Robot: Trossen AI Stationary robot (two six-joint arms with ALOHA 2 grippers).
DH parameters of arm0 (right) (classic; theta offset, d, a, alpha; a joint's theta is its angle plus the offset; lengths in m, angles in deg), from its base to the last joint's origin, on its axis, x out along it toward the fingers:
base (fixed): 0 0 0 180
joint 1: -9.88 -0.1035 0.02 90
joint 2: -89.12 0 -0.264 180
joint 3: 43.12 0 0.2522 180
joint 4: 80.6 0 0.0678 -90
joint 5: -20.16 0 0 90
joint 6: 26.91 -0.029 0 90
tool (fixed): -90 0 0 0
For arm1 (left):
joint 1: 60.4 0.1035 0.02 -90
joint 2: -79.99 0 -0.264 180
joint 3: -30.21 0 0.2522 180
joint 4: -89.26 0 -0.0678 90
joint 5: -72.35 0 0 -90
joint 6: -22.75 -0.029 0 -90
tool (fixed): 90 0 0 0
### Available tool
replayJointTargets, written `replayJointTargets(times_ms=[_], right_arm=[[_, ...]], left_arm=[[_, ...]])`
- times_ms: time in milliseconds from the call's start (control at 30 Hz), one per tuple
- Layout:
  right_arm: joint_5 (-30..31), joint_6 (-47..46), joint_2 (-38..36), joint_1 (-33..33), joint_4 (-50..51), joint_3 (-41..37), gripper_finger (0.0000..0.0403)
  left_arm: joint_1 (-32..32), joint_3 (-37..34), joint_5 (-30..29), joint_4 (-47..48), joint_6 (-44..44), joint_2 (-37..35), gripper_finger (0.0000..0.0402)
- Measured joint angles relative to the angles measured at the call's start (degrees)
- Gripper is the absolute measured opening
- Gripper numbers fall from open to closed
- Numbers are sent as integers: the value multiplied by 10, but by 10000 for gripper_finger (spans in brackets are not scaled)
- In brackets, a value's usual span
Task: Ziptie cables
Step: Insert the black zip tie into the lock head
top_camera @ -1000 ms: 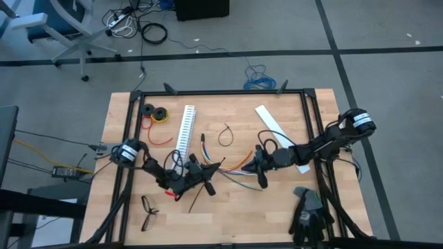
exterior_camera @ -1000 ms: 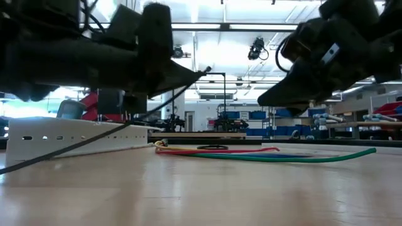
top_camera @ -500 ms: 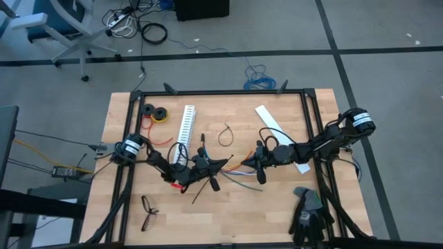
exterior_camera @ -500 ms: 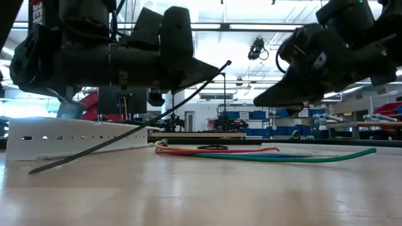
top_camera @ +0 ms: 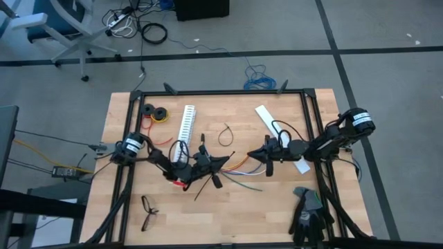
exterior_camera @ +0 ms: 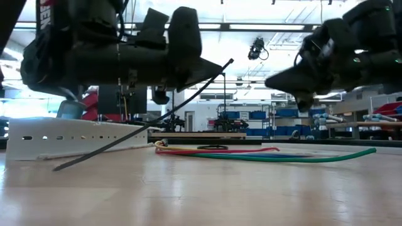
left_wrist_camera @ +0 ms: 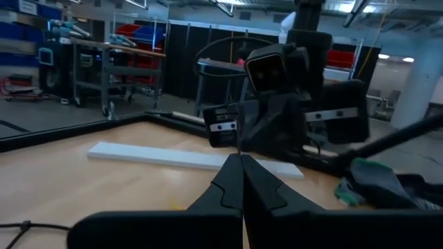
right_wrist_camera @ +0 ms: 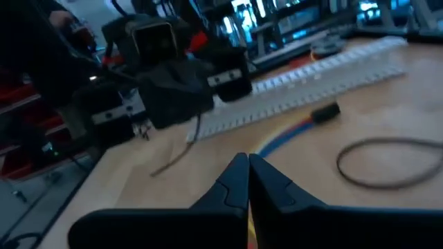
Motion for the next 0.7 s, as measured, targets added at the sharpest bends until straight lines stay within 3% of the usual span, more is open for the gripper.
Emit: replayJointTargets(times_ms=[433, 700], right_arm=[[-78, 27, 0, 36, -8, 50, 71], [-98, 29, 0, 45, -2, 68, 77]], left_arm=[[11, 33, 8, 0, -14, 0, 1], [16, 42, 8, 0, -14, 0, 1]])
